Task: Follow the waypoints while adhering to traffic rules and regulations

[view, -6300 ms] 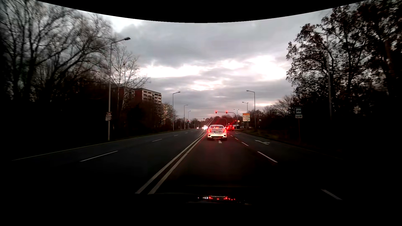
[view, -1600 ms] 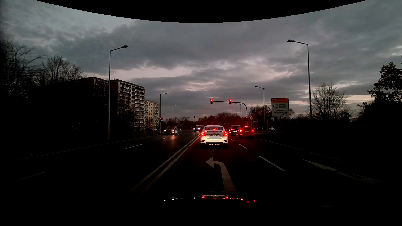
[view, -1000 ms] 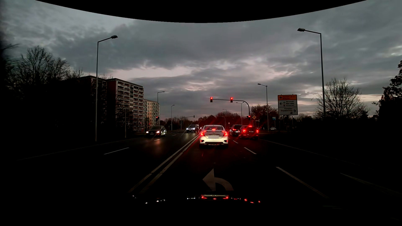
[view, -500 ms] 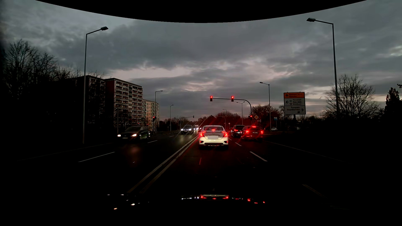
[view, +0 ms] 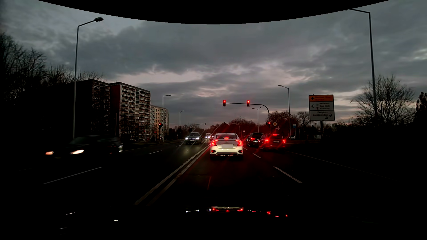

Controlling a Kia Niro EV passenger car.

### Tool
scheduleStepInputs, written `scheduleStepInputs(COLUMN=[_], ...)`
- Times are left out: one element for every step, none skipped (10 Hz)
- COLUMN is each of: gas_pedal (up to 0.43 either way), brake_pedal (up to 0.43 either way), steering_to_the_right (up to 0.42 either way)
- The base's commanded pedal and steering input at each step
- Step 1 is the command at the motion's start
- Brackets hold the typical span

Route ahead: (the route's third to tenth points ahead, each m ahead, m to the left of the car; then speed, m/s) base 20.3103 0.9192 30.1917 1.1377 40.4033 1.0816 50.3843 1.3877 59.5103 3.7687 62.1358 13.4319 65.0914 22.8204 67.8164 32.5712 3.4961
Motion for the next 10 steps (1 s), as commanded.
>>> scheduleStepInputs(gas_pedal=[0.000,0.000,0.000,0.000,0.000,0.000,0.000,0.000,0.000,0.000], brake_pedal=[0.030,0.079,0.098,0.110,0.110,0.110,0.116,0.116,0.116,0.116], steering_to_the_right=[-0.001,-0.001,-0.001,-0.001,-0.001,-0.001,-0.001,-0.001,-0.001,-0.001])
